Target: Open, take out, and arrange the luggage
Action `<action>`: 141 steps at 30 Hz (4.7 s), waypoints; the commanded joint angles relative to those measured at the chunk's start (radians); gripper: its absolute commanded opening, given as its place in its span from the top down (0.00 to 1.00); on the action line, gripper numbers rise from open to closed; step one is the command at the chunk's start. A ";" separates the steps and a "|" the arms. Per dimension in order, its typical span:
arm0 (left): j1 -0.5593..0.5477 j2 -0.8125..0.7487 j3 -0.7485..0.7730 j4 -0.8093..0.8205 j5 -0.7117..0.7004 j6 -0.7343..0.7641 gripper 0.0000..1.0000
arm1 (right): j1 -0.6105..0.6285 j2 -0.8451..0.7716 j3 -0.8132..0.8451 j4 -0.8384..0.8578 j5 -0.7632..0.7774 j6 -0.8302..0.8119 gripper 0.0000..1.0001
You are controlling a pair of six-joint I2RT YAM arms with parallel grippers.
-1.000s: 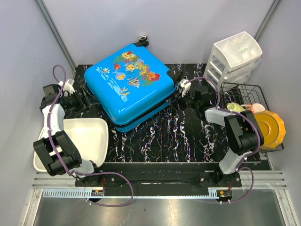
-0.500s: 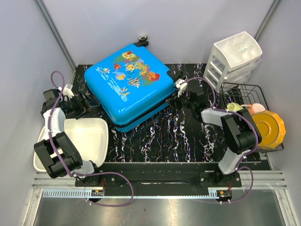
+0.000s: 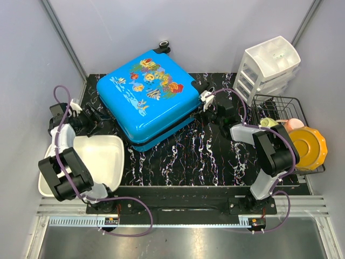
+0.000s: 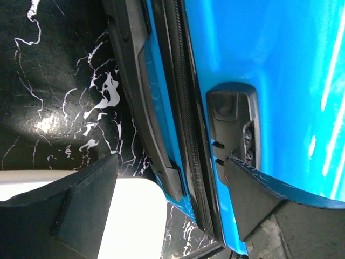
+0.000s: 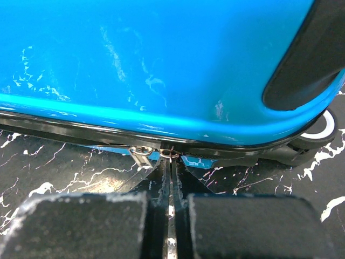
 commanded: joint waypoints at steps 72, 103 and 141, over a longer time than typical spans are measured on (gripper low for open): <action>-0.121 0.668 0.743 -0.175 -0.223 0.206 1.00 | -0.186 0.062 0.222 -0.074 0.022 -0.195 1.00; -0.201 0.945 1.190 -0.361 -0.100 0.584 1.00 | -0.302 0.780 1.012 0.487 -0.661 0.382 1.00; -0.095 0.076 0.438 -0.298 0.187 0.522 0.11 | -0.245 0.581 1.079 -1.027 -0.188 0.015 0.25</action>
